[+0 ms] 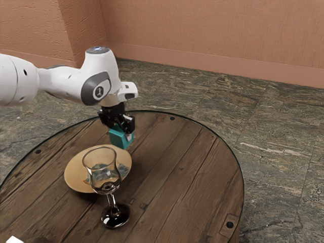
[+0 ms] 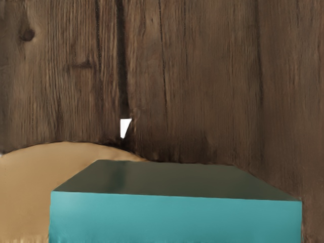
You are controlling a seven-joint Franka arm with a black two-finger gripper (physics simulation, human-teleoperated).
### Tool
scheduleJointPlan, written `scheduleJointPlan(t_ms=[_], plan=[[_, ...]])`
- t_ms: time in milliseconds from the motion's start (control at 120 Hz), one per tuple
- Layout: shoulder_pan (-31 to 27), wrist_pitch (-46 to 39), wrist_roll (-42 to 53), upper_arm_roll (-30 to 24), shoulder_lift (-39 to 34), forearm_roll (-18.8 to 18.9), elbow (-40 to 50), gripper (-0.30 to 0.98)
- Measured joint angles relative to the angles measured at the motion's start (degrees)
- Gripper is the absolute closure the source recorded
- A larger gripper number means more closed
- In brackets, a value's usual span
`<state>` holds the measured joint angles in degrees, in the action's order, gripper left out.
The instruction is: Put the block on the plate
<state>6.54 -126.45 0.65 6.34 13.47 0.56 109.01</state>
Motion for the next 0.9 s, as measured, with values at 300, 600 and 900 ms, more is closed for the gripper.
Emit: scheduleJointPlan(t_ms=[300, 600, 900], plan=[[-3.51, 1.01, -4.15, 1.63, -6.20, 0.11, 12.48, 0.36], [-4.70, 1.34, -6.91, 2.19, -7.41, -0.60, 12.86, 0.12], [-3.85, 4.80, -5.96, 1.79, -11.74, 1.18, 2.68, 0.03]])
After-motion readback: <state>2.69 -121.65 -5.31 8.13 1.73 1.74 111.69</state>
